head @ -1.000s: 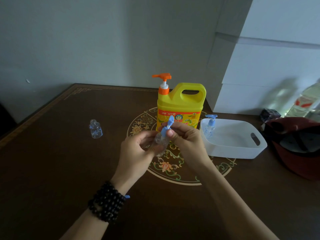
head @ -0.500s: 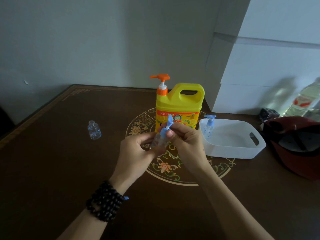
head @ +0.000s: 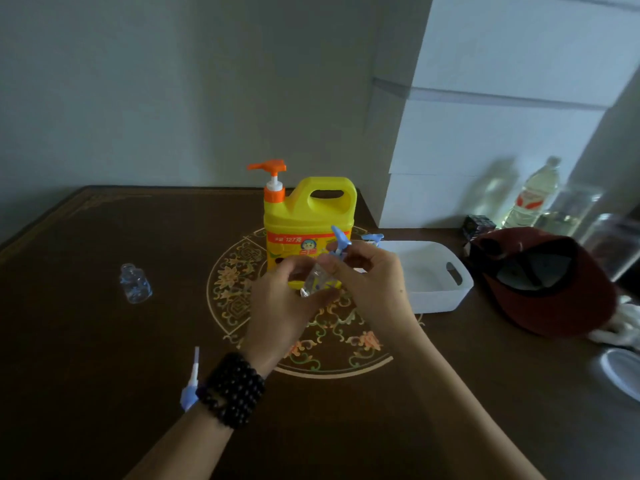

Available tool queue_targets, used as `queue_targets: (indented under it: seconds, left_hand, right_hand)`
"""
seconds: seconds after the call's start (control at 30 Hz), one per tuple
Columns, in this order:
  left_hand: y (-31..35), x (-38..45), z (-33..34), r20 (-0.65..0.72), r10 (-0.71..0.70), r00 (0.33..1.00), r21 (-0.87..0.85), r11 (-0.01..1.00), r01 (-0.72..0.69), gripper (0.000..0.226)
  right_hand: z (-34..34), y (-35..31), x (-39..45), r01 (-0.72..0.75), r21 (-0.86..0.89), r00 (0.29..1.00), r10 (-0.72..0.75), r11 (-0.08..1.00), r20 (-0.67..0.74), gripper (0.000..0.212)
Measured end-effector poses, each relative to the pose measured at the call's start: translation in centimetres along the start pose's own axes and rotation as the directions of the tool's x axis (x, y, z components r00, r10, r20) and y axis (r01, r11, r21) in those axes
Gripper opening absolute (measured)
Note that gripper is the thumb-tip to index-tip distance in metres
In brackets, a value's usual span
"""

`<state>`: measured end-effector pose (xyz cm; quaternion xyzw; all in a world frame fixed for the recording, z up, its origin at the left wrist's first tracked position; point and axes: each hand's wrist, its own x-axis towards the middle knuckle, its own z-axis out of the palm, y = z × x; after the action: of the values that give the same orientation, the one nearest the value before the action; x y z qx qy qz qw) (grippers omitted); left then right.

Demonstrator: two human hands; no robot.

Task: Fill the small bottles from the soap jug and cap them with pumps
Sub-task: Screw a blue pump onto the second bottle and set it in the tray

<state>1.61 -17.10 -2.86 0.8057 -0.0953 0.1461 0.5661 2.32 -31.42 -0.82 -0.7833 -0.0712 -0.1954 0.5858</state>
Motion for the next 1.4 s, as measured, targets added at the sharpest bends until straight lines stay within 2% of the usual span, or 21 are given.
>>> queue_targets:
  seconds: [0.1,0.17,0.27,0.37,0.5,0.67,1.0,1.2,1.3,1.4]
  left_hand:
    - [0.2,1.3,2.1,0.086,0.006,0.996,-0.039,0.999,-0.003,0.039]
    - [0.3,2.2,3.0,0.123,-0.011,0.992,-0.099,0.995,0.023,0.033]
    - [0.6,3.3,3.4,0.129,0.001,0.992,-0.140,0.990,0.017,0.031]
    - [0.7,4.0,3.7,0.132,0.037,0.991,-0.194,0.981,-0.011,0.039]
    - [0.5,4.6,3.7,0.129,0.078,0.989,-0.186,0.981,-0.053,0.038]
    - [0.2,5.2,3.9,0.146,0.087,0.985,-0.182,0.981,-0.060,0.033]
    - [0.2,5.7,4.1,0.202,0.078,0.976,-0.203,0.979,-0.036,0.027]
    - [0.5,5.2,3.6,0.207,0.070,0.976,-0.209,0.978,-0.026,0.025]
    - [0.8,5.1,2.6,0.194,0.078,0.978,-0.204,0.978,-0.037,0.025]
    - [1.1,5.1,1.1,0.160,0.083,0.984,-0.191,0.980,-0.052,0.026]
  right_hand:
    - [-2.5,-0.3,0.9,-0.010,-0.134,0.999,0.005,0.991,-0.039,0.014]
    - [-4.3,-0.4,1.6,-0.007,-0.172,0.999,-0.001,0.985,-0.046,0.017]
    - [-6.6,-0.1,2.8,-0.033,-0.273,0.996,0.008,0.961,-0.089,0.022]
    - [-8.7,0.8,4.8,-0.106,-0.351,0.984,0.047,0.930,-0.173,0.024]
    - [-9.7,3.6,7.8,-0.184,-0.462,0.965,0.072,0.867,-0.250,0.025]
    - [-9.3,7.7,10.1,-0.281,-0.513,0.956,0.192,0.811,-0.221,0.025]
    - [-9.1,10.1,10.8,-0.255,-0.619,0.967,0.180,0.743,-0.181,0.013]
    - [-9.3,9.6,10.1,-0.291,-0.579,0.957,0.235,0.761,-0.172,0.021]
    - [-9.8,8.4,9.9,-0.324,-0.557,0.946,0.273,0.765,-0.175,0.042]
    - [-10.0,5.6,10.0,-0.278,-0.556,0.960,0.204,0.783,-0.191,0.056]
